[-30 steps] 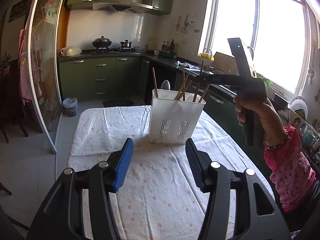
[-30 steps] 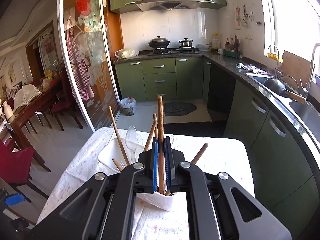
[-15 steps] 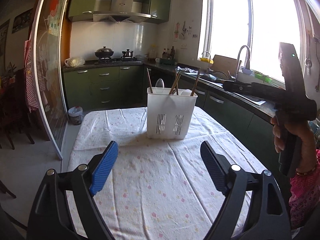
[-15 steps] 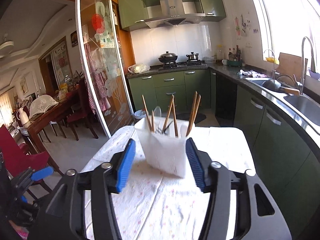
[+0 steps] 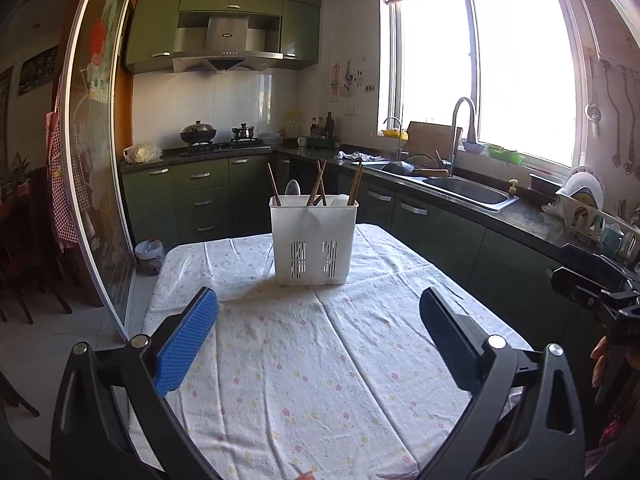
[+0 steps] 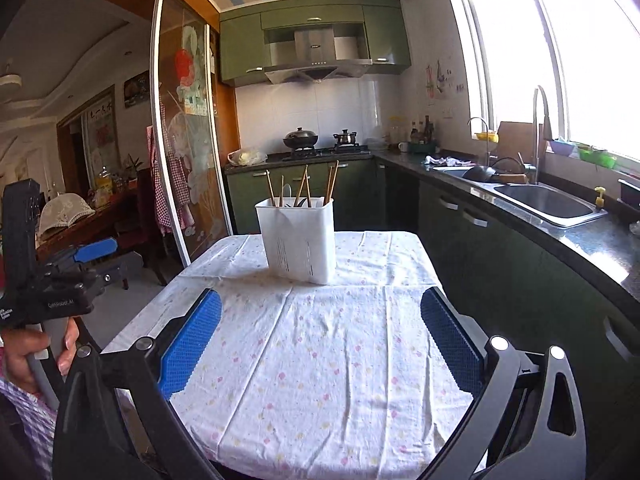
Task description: Organize utensils
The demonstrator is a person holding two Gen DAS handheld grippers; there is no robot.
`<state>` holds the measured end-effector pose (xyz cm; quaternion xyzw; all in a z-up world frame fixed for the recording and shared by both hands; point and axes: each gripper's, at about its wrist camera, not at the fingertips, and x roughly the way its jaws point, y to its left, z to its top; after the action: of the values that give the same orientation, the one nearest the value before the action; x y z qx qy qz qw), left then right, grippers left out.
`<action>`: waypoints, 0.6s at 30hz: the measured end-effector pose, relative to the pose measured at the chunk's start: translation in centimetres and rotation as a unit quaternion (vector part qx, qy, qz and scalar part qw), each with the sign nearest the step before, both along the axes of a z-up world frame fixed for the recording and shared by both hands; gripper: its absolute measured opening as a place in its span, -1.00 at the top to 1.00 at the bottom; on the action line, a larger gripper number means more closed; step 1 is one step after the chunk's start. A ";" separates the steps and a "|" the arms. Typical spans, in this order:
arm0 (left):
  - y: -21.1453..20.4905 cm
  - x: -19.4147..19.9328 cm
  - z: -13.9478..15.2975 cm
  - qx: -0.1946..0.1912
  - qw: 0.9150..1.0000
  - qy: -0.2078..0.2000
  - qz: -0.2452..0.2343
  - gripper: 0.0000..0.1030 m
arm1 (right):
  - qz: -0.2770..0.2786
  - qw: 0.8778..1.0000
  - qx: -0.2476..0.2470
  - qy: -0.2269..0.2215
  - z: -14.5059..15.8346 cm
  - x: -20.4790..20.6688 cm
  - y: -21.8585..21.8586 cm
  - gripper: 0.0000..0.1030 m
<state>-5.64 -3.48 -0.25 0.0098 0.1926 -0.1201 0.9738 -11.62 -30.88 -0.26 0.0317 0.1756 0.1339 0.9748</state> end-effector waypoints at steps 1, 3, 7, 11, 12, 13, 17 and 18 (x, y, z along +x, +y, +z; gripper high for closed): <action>0.0 -0.4 0.4 -0.003 1.000 0.000 0.004 -0.87 | 0.002 1.000 0.005 -0.003 0.1 -0.6 -0.1 -0.91; 0.2 -1.1 0.9 -0.007 1.000 -0.005 0.014 -0.87 | 0.007 1.000 0.015 -0.009 0.1 -1.4 0.0 -0.91; 0.5 -2.1 1.1 -0.001 0.999 -0.009 0.030 -0.87 | 0.008 1.000 0.015 -0.017 1.4 -1.2 0.6 -0.91; 0.8 -2.9 0.9 0.011 0.999 -0.013 0.039 -0.87 | 0.000 0.999 0.002 -0.033 2.2 -1.6 1.2 -0.91; 0.9 -3.0 0.9 0.013 0.999 -0.012 0.040 -0.87 | -0.002 0.999 0.000 -0.035 2.4 -1.7 1.3 -0.91; 0.9 -3.0 0.8 0.013 0.999 -0.011 0.039 -0.87 | -0.003 0.999 -0.001 -0.035 2.5 -1.6 1.4 -0.91; 1.2 -3.1 0.8 0.009 0.999 -0.011 0.038 -0.87 | 0.003 0.999 0.000 -0.034 2.7 -1.6 1.8 -0.91; 1.3 -3.1 0.7 0.008 0.999 -0.011 0.038 -0.87 | 0.004 0.999 -0.002 -0.033 2.7 -1.5 2.0 -0.91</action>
<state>-8.78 -2.16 0.48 0.0119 0.1830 -0.0817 0.9796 -13.15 -28.92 2.41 0.0245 0.1433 0.1380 0.9797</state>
